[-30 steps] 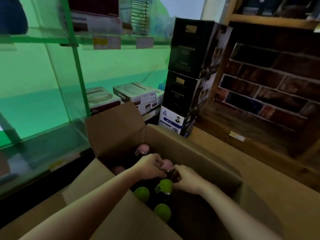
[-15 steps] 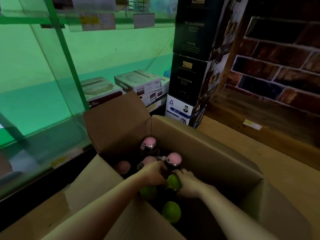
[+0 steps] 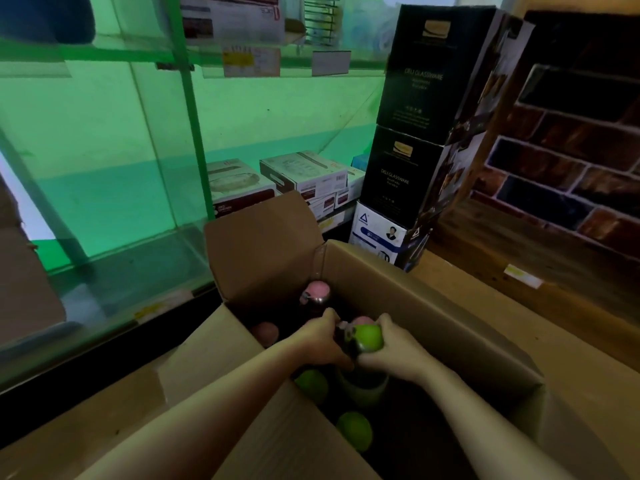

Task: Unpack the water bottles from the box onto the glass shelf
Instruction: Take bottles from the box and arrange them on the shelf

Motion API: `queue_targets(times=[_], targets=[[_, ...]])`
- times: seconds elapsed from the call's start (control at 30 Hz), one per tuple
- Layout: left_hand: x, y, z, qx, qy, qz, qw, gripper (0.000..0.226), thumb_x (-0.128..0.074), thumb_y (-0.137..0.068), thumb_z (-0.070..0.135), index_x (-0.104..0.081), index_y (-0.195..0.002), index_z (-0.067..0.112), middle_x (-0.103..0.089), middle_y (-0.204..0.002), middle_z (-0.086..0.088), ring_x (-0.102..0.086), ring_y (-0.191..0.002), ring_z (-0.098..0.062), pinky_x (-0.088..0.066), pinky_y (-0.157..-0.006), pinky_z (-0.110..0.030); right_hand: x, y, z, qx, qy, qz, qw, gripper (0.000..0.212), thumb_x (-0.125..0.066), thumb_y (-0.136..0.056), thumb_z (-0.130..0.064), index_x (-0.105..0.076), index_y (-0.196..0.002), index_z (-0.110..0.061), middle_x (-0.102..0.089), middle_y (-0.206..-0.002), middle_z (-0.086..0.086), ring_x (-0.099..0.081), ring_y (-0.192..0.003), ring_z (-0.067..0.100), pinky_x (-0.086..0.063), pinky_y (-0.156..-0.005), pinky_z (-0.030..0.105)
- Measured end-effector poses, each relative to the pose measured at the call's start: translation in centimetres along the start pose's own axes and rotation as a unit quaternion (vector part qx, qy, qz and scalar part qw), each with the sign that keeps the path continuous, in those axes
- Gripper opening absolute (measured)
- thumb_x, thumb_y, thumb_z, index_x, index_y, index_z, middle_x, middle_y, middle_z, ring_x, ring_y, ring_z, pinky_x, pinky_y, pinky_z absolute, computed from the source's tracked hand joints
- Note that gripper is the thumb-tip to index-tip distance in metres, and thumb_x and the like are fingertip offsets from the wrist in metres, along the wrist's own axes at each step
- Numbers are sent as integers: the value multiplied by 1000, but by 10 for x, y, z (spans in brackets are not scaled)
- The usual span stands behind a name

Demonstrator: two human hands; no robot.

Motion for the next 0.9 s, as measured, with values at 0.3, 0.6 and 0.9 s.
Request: queue_targets(times=[0.3,0.6,0.9], targets=[[78,55,37,-127,313,68,939,68,-83,-67,20,-48,-124,31,-66,-115,1,-68,-99,-17,-58,-82,-35,65,33,-126,176,-223,173,943,47,-80,-70,-28,-50,-106,-23,-60,-100,-5,-59,-90,10,-48,-74,23],[236,222,34,-152,264,283,909,45,-79,-71,26,-54,-107,37,-69,-97,14,-68,-77,0,-54,-54,-22,76,77,-311,382,-271,47,882,90,-76,-55,-52,-41,-134,-25,-56,-128,-1,-57,-116,12,-49,-94,32],[375,413,8,-117,180,443,870,65,-77,-64,35,-54,-124,28,-70,-105,4,-72,-76,-11,-61,-62,-37,45,131,-517,545,-153,66,822,67,-79,-71,-31,-46,-128,-23,-56,-123,2,-60,-104,14,-51,-93,34]])
Point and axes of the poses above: each hand's wrist, its own y-axis away from the middle knuckle, its own x-axis out of the back of the hand, z = x × y, the point moved 2 cm from there along -y, towards the middle knuckle
